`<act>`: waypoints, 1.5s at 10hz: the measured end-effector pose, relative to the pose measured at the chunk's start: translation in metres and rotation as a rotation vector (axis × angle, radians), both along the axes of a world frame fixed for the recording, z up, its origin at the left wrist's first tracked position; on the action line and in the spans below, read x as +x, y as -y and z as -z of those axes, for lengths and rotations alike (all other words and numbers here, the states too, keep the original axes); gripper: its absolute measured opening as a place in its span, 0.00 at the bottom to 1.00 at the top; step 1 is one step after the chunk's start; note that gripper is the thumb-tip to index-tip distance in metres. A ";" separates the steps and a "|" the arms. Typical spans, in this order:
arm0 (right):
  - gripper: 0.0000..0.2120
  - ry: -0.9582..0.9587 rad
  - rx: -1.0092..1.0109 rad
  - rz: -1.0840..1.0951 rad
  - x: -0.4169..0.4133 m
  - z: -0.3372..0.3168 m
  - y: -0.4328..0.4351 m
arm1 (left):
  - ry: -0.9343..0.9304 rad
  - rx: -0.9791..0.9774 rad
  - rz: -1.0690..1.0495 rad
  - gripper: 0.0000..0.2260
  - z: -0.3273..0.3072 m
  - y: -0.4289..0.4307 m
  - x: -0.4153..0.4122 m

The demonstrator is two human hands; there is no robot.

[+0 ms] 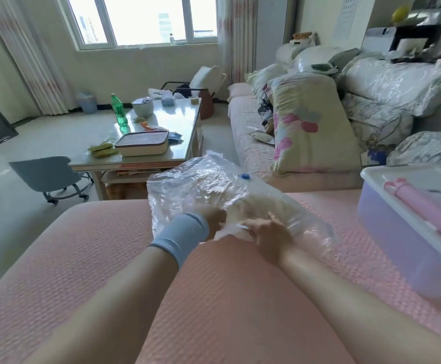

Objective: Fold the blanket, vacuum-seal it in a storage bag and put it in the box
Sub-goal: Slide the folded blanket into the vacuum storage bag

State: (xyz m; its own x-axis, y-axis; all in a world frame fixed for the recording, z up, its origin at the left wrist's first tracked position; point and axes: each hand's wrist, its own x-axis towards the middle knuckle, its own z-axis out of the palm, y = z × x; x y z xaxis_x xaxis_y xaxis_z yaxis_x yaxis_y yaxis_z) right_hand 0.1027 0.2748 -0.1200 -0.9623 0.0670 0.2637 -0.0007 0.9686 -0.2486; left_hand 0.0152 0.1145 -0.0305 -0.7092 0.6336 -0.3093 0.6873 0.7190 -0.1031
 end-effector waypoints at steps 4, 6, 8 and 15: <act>0.08 0.160 -0.198 0.069 -0.003 -0.328 -0.021 | -0.404 -0.024 0.031 0.13 -0.356 -0.034 0.016; 0.06 0.179 -0.455 0.030 0.014 -0.439 -0.028 | -0.416 0.059 0.095 0.12 -0.456 -0.030 0.026; 0.11 0.136 -0.538 0.058 0.038 -0.515 -0.004 | -0.149 0.083 0.007 0.07 -0.534 0.002 0.029; 0.18 0.463 -0.808 0.264 0.062 -0.567 0.083 | 0.305 0.152 -0.092 0.23 -0.529 0.132 0.038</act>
State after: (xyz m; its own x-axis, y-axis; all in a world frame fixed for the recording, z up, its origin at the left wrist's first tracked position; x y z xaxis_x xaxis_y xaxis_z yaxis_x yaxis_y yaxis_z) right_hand 0.1642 0.1921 0.4468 -0.8871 0.2909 -0.3584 0.4582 0.4600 -0.7605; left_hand 0.0537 -0.0176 0.4981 -0.6548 0.6262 -0.4232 0.6016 0.7708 0.2097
